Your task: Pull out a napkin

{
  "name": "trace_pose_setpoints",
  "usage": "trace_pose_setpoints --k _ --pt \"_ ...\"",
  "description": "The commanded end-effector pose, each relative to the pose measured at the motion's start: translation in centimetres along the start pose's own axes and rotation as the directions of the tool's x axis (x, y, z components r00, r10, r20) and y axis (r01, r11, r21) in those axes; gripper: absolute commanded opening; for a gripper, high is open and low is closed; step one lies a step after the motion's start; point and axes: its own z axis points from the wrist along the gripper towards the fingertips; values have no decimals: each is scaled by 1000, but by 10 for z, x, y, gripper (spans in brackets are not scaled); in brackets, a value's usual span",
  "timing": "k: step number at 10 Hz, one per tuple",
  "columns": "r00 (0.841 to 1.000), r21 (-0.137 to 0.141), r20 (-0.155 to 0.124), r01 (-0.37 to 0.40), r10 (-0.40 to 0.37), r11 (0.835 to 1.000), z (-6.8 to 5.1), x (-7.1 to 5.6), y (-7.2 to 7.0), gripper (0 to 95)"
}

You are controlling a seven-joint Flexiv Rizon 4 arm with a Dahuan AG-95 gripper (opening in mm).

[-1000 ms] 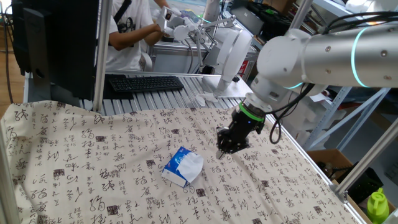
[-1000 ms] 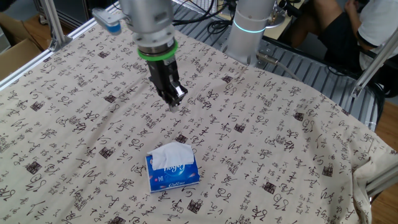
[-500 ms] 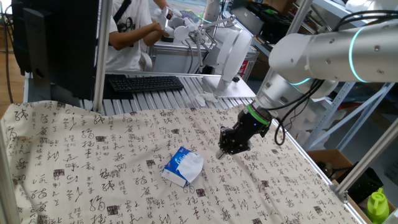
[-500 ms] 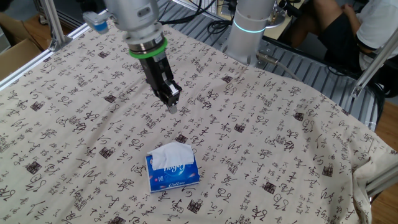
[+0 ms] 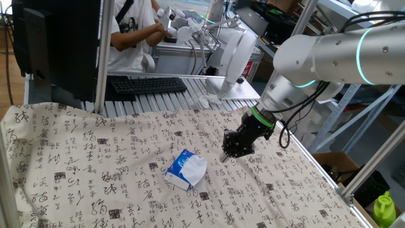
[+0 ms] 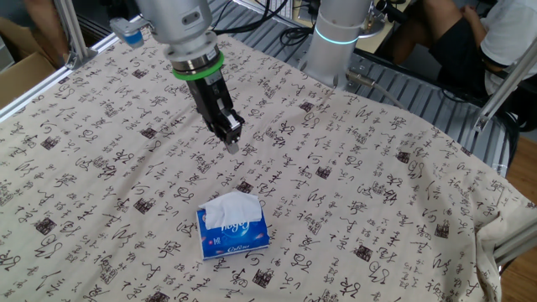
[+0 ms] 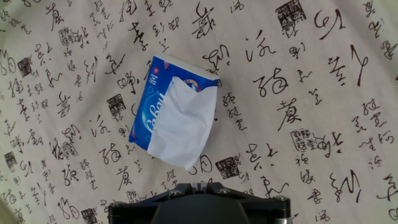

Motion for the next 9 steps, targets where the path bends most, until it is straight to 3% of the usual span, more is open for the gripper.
trace_pose_setpoints --k 1,9 --pt "1000 -2 0 3 -3 1000 1 -1 0 0" --pt "1000 -9 -13 3 -4 1000 1 -2 0 0"
